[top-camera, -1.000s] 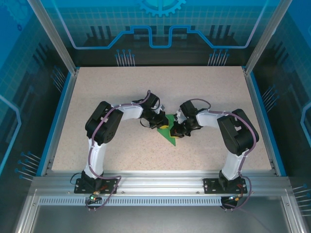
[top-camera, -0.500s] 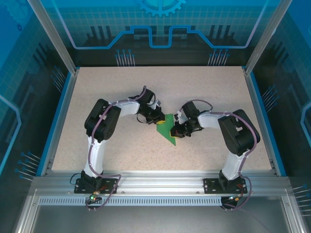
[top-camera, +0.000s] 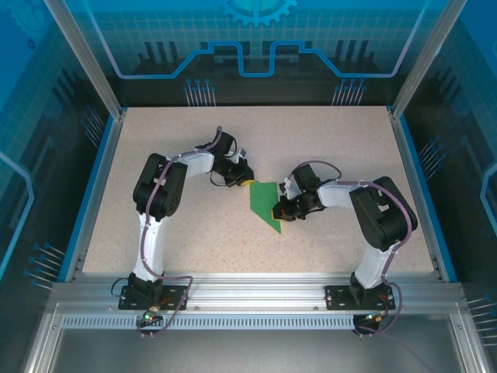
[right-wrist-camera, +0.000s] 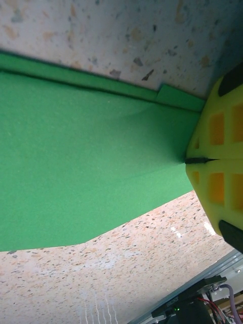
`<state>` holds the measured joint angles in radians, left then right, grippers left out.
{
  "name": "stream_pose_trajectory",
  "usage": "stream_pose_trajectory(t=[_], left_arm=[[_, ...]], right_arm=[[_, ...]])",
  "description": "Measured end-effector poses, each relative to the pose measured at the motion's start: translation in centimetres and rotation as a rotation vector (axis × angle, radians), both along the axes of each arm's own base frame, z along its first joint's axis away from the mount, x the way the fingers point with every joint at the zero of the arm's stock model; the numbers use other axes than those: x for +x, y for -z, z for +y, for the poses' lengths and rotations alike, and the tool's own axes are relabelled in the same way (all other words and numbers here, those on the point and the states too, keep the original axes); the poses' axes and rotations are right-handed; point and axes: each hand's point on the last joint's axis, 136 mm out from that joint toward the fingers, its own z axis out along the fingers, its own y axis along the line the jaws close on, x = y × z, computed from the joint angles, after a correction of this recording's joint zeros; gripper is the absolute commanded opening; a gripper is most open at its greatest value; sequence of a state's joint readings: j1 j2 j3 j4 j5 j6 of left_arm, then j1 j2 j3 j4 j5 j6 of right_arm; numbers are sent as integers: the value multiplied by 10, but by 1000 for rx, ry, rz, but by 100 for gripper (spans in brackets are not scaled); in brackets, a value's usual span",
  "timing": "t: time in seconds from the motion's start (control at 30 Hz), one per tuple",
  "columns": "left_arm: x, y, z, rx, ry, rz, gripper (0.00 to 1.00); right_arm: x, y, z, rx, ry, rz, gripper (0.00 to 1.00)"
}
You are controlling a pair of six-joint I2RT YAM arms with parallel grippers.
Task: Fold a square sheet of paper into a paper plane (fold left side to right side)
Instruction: Fourth fold the wing at the center of the table.
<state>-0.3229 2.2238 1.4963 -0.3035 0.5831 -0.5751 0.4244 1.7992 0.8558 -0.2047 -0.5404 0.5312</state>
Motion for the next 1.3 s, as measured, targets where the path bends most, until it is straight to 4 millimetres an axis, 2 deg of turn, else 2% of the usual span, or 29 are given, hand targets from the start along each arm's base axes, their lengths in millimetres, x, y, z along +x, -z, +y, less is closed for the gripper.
stream_pose_trajectory(t=[0.17,0.27,0.37,0.47,0.53,0.7,0.8,1.07,1.3], left_arm=[[6,-1,9,14,-21,-37,8],[-3,-7,16,26,-33,-62,8],[-13,-23,17,9,-30,-97,8],[-25,-39,5,-29,2,-126,8],[-38,-44,-12,-57,52,-132,8],[-79,-42,-54,-99,182,-94,8],[-93,-43,-68,-122,228,-80,8],[-105,-14,-71,-108,250,16,8],[-110,-2,-74,-100,263,57,8]], right_arm=[[0,0,0,1,-1,1,0],[0,0,0,1,-1,1,0],[0,0,0,1,-1,1,0],[0,0,0,2,-1,1,0],[0,0,0,2,0,1,0],[0,0,0,2,0,1,0],[0,0,0,2,0,1,0],[0,0,0,2,1,1,0],[0,0,0,1,0,3,0]])
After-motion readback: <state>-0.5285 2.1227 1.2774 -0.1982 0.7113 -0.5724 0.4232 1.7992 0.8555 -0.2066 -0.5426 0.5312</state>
